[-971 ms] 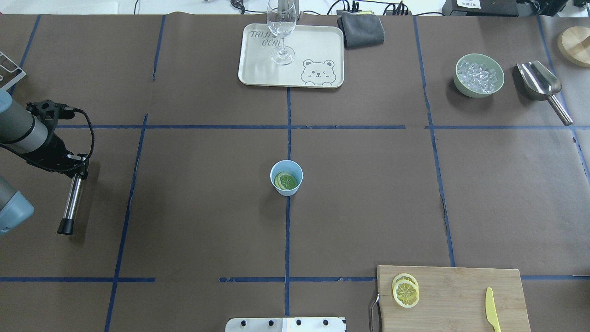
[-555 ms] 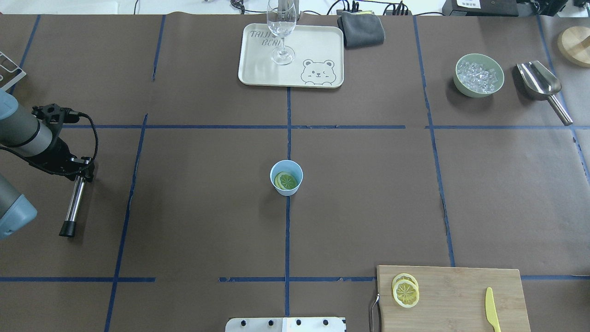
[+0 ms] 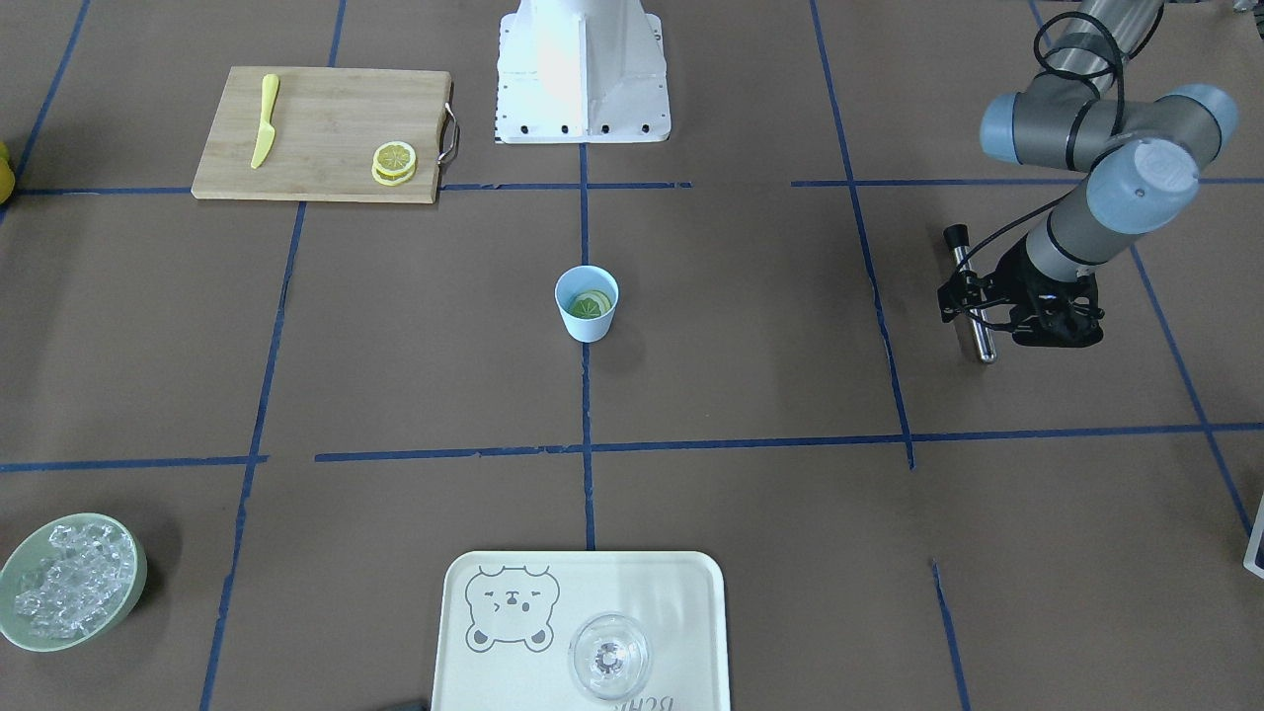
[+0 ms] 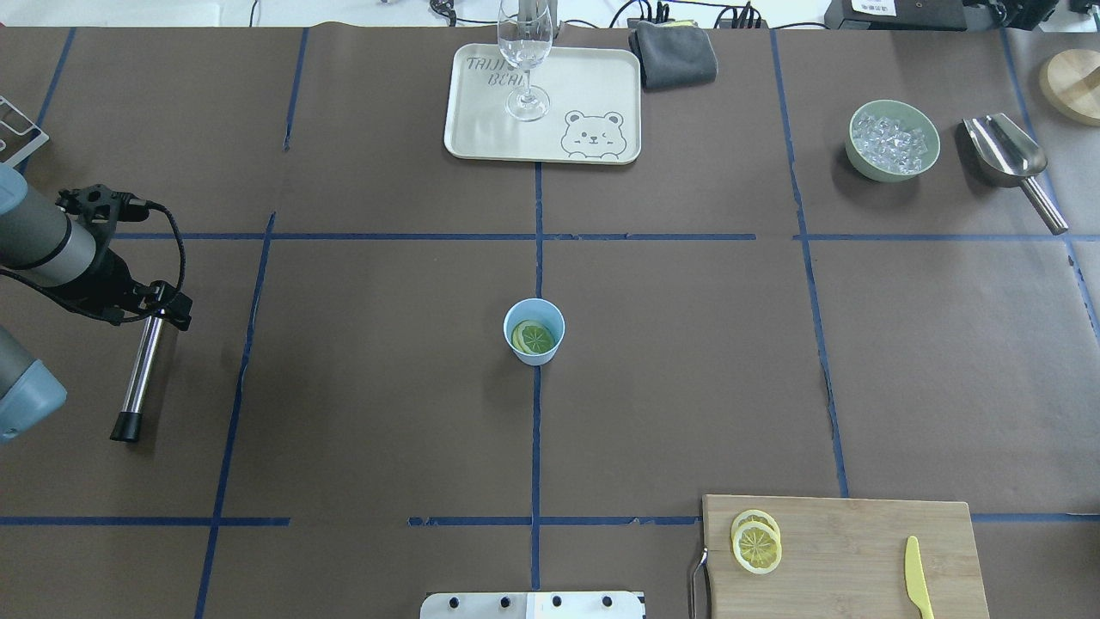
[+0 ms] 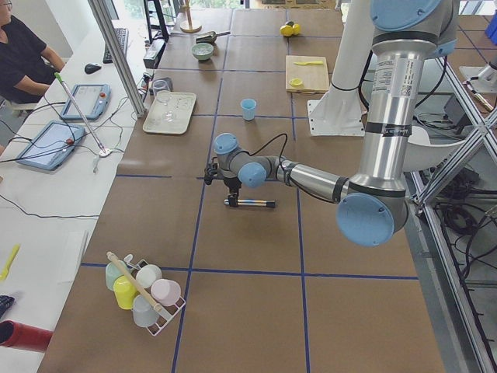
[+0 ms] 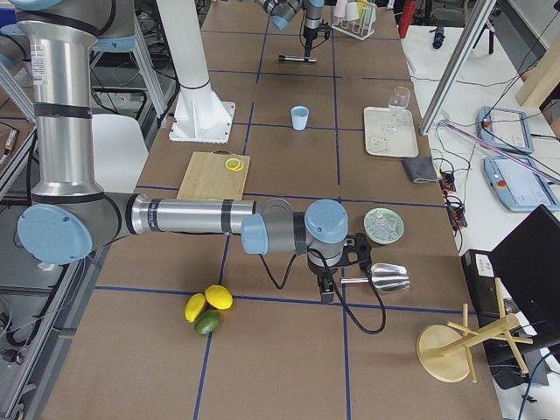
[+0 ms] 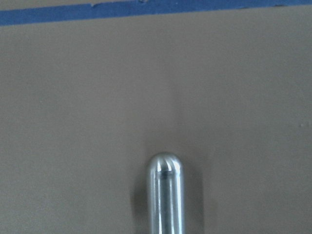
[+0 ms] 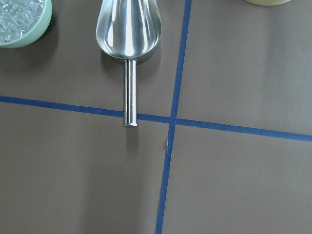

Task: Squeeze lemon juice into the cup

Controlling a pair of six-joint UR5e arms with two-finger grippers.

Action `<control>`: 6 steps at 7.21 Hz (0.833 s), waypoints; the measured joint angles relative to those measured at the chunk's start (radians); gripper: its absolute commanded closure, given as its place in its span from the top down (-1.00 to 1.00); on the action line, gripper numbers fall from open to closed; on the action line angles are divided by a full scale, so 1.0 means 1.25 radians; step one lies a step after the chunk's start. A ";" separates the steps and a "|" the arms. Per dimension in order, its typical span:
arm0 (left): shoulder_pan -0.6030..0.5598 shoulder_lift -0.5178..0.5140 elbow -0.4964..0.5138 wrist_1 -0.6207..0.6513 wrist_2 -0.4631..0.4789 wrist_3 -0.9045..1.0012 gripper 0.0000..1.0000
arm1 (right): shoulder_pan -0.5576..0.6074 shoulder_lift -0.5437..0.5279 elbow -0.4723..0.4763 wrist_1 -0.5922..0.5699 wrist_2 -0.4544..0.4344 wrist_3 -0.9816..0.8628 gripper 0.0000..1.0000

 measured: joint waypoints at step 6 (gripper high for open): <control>-0.250 0.009 -0.109 0.087 0.000 0.312 1.00 | -0.001 -0.001 -0.006 0.000 0.000 0.000 1.00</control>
